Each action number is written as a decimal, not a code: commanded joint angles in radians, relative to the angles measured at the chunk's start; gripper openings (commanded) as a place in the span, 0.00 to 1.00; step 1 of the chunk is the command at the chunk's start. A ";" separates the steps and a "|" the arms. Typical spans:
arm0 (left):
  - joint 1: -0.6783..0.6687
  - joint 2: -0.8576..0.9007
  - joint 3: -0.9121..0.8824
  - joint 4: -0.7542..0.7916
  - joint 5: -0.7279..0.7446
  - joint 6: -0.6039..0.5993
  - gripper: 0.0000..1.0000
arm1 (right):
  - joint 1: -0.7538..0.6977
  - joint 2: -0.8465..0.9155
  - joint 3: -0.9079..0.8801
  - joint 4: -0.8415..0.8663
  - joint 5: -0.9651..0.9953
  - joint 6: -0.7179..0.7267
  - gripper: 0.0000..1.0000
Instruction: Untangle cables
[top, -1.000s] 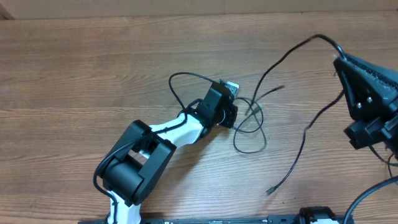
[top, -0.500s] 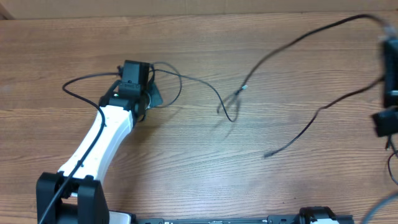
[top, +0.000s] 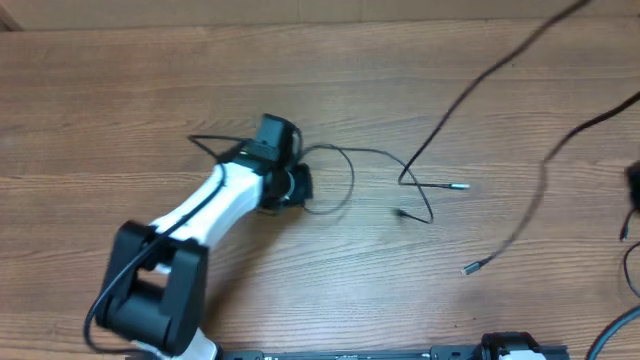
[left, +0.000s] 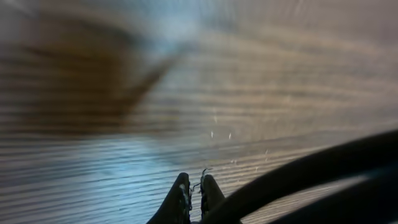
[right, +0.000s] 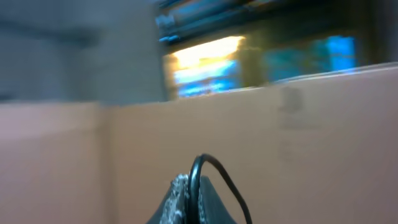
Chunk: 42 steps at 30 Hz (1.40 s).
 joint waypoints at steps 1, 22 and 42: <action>-0.058 0.085 -0.005 0.017 0.043 0.021 0.04 | -0.001 -0.014 0.013 0.017 -0.396 -0.080 0.04; -0.068 0.095 -0.004 1.197 0.829 -0.512 0.04 | 0.098 0.303 -0.025 -0.679 -0.573 -0.153 0.04; -0.043 0.101 -0.004 0.120 0.000 -0.266 0.09 | 0.122 0.035 -0.023 -0.339 -0.132 -0.172 0.04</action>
